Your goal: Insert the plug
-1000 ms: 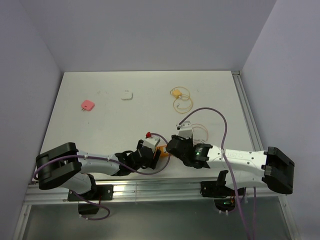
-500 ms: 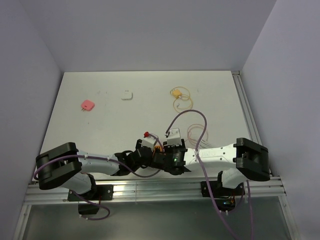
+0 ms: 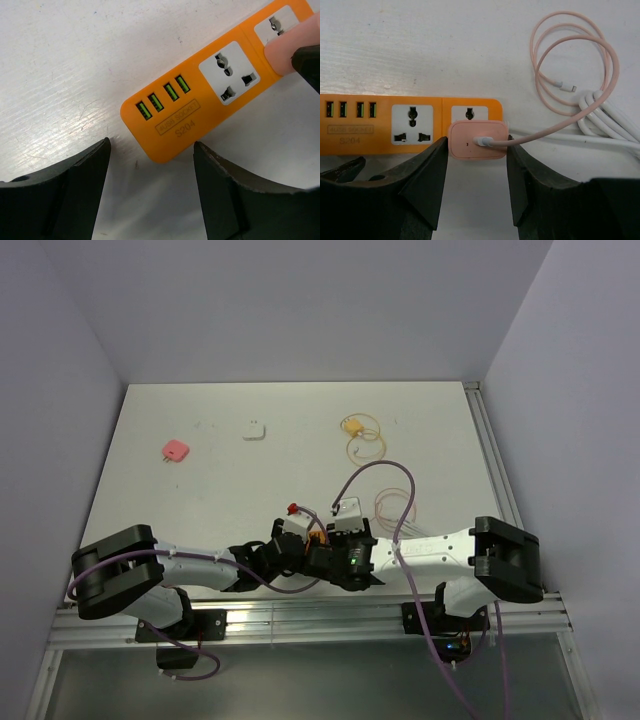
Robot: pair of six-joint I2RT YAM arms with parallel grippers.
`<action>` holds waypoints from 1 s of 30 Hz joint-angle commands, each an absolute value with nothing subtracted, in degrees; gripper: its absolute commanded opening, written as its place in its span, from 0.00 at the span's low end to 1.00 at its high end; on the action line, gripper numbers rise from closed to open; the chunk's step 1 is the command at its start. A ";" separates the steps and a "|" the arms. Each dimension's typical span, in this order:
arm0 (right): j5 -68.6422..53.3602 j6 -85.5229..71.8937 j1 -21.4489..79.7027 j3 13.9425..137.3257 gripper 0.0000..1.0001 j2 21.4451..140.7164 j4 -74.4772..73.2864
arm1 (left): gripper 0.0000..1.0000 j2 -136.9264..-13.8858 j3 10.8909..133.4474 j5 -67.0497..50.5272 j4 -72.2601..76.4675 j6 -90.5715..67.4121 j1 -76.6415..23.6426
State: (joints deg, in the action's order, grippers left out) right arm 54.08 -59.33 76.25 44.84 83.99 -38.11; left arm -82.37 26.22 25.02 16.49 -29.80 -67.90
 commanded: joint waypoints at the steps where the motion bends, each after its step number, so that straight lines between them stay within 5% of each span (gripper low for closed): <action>1: 46.31 -58.98 75.94 45.79 0.06 83.68 -37.44 | 0.73 -82.18 26.72 24.17 17.05 -30.59 -67.76; 4: 46.14 -56.17 74.62 48.24 0.23 81.75 -37.09 | 0.73 -82.09 26.98 23.56 16.79 -30.59 -67.76; 8: 45.62 -53.97 73.13 50.10 0.63 79.20 -36.48 | 0.74 -81.48 26.98 23.64 16.61 -30.76 -67.76; 12: 44.56 -52.47 71.90 51.32 0.80 74.28 -36.21 | 0.75 -81.04 27.24 23.73 15.82 -30.85 -67.76; 13: 44.30 -52.30 71.63 52.46 0.94 73.40 -37.52 | 0.75 -81.04 27.42 23.56 15.56 -30.85 -67.76; 23: 36.75 -50.98 69.70 54.05 1.00 58.72 -40.35 | 0.83 -75.68 25.93 21.19 14.59 -30.94 -67.76; 27: 30.96 -45.54 60.25 54.75 1.00 54.94 -37.71 | 0.99 -71.21 25.05 19.34 14.06 -30.67 -67.76; 30: 28.23 -40.01 50.41 57.65 0.98 57.55 -35.52 | 1.00 -67.43 24.96 19.25 12.22 -31.38 -67.76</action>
